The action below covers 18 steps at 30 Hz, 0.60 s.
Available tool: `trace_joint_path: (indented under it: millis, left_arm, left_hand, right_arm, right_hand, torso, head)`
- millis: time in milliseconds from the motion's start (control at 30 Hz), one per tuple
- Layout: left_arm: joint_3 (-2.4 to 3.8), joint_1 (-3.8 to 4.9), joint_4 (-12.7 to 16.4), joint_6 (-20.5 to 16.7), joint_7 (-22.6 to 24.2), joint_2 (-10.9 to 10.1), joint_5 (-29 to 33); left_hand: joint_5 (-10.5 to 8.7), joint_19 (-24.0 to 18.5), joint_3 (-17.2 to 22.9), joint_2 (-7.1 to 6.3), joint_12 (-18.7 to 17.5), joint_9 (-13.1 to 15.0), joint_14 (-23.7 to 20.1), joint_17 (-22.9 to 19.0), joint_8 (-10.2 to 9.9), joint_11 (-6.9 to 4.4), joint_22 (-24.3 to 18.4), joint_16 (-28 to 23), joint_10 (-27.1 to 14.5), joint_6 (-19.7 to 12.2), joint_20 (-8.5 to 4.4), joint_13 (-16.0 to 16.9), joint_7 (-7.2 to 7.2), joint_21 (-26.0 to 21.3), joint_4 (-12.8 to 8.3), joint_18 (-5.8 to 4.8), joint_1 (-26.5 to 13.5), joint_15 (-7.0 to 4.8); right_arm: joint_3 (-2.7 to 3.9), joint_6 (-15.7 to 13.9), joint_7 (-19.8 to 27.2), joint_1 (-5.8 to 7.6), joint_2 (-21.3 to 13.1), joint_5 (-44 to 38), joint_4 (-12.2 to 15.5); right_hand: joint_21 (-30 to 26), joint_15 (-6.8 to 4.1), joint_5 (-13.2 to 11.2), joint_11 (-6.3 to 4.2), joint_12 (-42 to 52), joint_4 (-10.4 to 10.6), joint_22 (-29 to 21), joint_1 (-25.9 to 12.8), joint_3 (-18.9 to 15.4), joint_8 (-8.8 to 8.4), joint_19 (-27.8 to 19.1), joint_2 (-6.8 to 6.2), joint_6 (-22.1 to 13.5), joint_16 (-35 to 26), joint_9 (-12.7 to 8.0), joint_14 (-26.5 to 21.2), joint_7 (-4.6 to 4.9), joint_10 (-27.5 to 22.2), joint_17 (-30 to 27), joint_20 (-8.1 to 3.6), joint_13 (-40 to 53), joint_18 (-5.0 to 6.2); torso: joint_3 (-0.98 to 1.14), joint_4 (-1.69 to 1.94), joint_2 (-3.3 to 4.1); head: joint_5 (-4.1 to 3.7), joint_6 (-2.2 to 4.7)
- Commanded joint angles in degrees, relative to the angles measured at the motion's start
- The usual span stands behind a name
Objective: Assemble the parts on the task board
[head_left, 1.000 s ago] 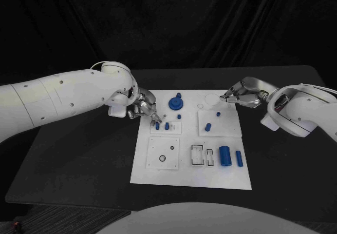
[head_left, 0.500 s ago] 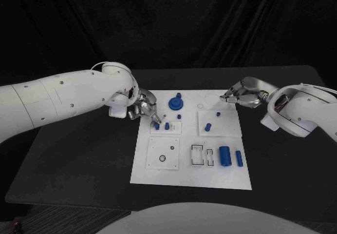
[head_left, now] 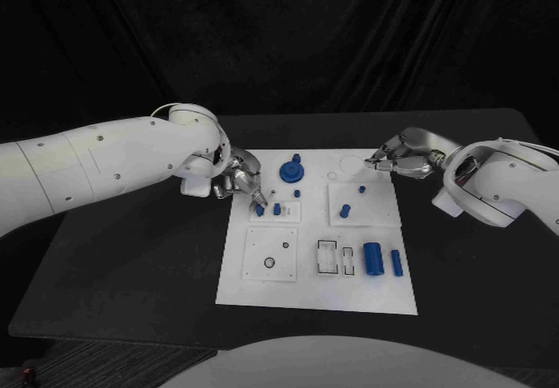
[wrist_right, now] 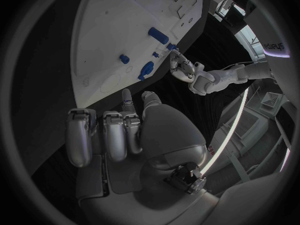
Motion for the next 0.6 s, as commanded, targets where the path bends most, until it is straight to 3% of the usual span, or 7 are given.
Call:
trace_joint_path:
  millis: [33,300,600]
  left_arm:
    - [-0.11,-0.24,0.6,-0.6,0.4,-0.3,-0.2]
    - [-0.11,-0.25,2.4,-3.9,0.7,-1.8,-0.3]
    - [-0.11,-0.25,6.7,-8.9,1.1,-5.7,-0.4]
  left_hand:
    - [0.10,0.1,0.5,-0.54,0.2,0.1,6.0,15.1,-0.3,-0.59,9.2,0.2,6.0,0.4,-0.21,15.0,-0.08,-0.1,0.0,0.92,-0.1,-0.32]
    - [0.84,0.2,1.6,-0.71,0.2,0.3,6.0,15.1,-0.3,-0.63,9.2,0.2,6.0,0.5,-0.28,15.0,-0.06,0.0,-0.9,0.90,-0.3,-0.38]
    - [1.57,0.2,2.1,-0.78,0.2,0.4,6.0,15.1,-0.3,-0.63,9.2,0.2,6.0,0.5,-0.31,15.0,-0.03,0.0,-1.2,0.91,-0.7,-0.40]
  right_arm:
    - [0.04,0.2,-1.0,-0.13,0.0,-0.1,-0.1]
    - [0.04,0.2,-1.1,-0.13,0.0,-0.1,-0.1]
    - [0.04,0.1,-1.1,-0.14,-0.2,-0.1,-0.1]
  right_hand:
    - [-0.3,-0.37,0.2,-0.17,-0.4,-0.1,13.8,0.8,0.3,-0.40,4.1,0.14,0.3,0.2,-0.1,6.0,0.05,6.0,15.1,-0.25,5.9,0.02]
    - [-0.3,-0.36,0.2,-0.16,-0.4,-0.2,13.8,0.9,0.4,-0.41,4.1,0.12,0.4,0.2,-0.1,6.0,0.05,6.0,15.1,-0.24,5.9,0.02]
    - [-0.3,-0.36,0.2,-0.16,-0.4,-0.2,13.8,0.9,0.4,-0.41,4.1,0.12,0.4,0.2,-0.1,6.0,0.05,6.0,15.1,-0.24,5.9,0.02]
  torso:
    - [0.00,0.00,0.02]
    - [0.00,0.00,0.02]
    - [-0.01,-0.02,0.00]
  head:
    - [0.06,0.01]
    - [-0.14,0.01]
    - [-0.18,0.01]
